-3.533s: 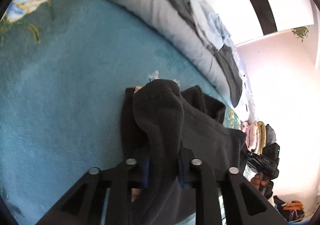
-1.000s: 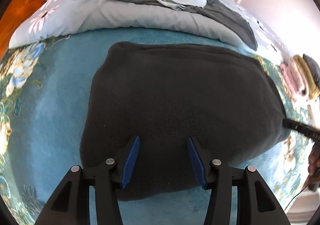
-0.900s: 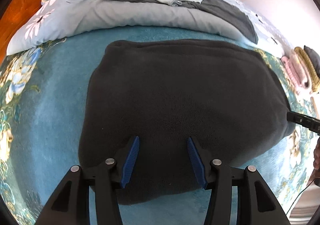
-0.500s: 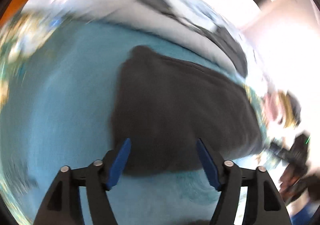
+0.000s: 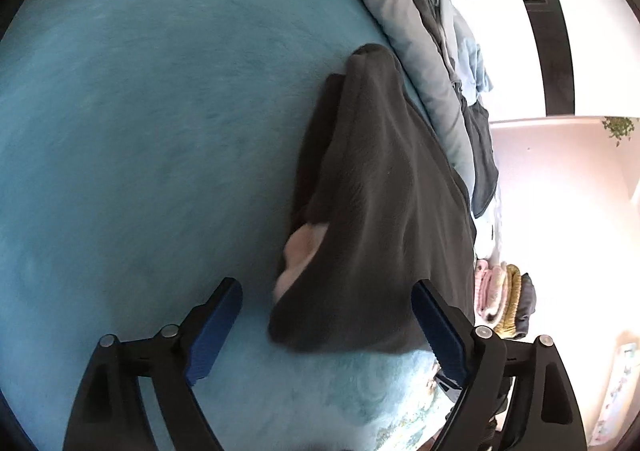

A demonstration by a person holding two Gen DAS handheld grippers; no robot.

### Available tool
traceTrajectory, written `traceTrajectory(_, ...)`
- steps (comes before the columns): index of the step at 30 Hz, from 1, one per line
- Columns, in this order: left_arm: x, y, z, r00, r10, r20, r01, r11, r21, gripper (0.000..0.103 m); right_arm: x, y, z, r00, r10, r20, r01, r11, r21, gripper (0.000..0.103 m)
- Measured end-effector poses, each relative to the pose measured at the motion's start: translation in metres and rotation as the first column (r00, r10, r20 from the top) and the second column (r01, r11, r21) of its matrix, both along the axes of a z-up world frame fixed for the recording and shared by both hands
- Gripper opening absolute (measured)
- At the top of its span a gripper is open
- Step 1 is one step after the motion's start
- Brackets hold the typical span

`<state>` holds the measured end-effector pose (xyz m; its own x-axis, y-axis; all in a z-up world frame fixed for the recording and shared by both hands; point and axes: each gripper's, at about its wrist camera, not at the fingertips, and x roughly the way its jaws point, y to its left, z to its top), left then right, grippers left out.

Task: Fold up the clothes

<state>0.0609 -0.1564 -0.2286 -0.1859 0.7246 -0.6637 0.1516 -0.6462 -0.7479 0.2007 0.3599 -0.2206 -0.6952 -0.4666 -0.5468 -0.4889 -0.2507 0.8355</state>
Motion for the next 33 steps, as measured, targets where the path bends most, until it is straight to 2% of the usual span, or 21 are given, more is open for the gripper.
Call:
traceTrajectory(4, -0.016, 0.015, 0.002, 0.999, -0.035, -0.016, 0.036, 0.999, 0.009, 0.093, -0.013, -0.007, -0.005, 1.000, -0.009, 0.030, 0.009, 1.000, -0.002, 0.072)
traceTrajectory(8, -0.031, 0.032, 0.002, 0.994, -0.104, -0.022, 0.102, 0.993, -0.065, 0.093, -0.016, -0.018, -0.007, 0.997, -0.065, 0.049, 0.066, 0.998, -0.016, 0.075)
traceTrajectory(12, -0.039, 0.035, 0.003, 0.993, -0.120, -0.014, 0.119, 0.991, -0.065, 0.096, -0.015, -0.020, -0.005, 0.994, -0.092, 0.066, 0.092, 0.996, -0.006, 0.075)
traceTrajectory(17, -0.043, 0.019, -0.001, 0.999, -0.047, 0.000, 0.047, 0.999, 0.019, 0.096, -0.017, -0.024, 0.003, 0.986, -0.123, 0.114, 0.122, 0.992, 0.018, 0.075)
traceTrajectory(20, -0.046, 0.011, -0.004, 1.000, 0.007, 0.008, -0.007, 0.999, 0.051, 0.094, -0.025, -0.026, 0.007, 0.986, -0.094, 0.136, 0.087, 0.994, 0.059, 0.075)
traceTrajectory(25, -0.045, 0.020, 0.001, 1.000, -0.003, -0.026, 0.002, 0.998, -0.064, 0.076, -0.034, -0.020, -0.001, 0.991, -0.061, 0.116, 0.057, 0.998, 0.041, 0.073)
traceTrajectory(30, -0.047, 0.025, 0.012, 1.000, 0.000, -0.015, -0.002, 0.986, -0.165, 0.060, -0.033, -0.014, -0.003, 0.992, -0.078, 0.095, 0.076, 0.997, 0.024, 0.058)
traceTrajectory(33, -0.042, 0.029, 0.030, 0.999, -0.023, -0.041, 0.012, 0.968, -0.252, 0.048, -0.036, -0.011, 0.005, 0.996, -0.057, 0.074, 0.055, 0.998, 0.027, 0.050)
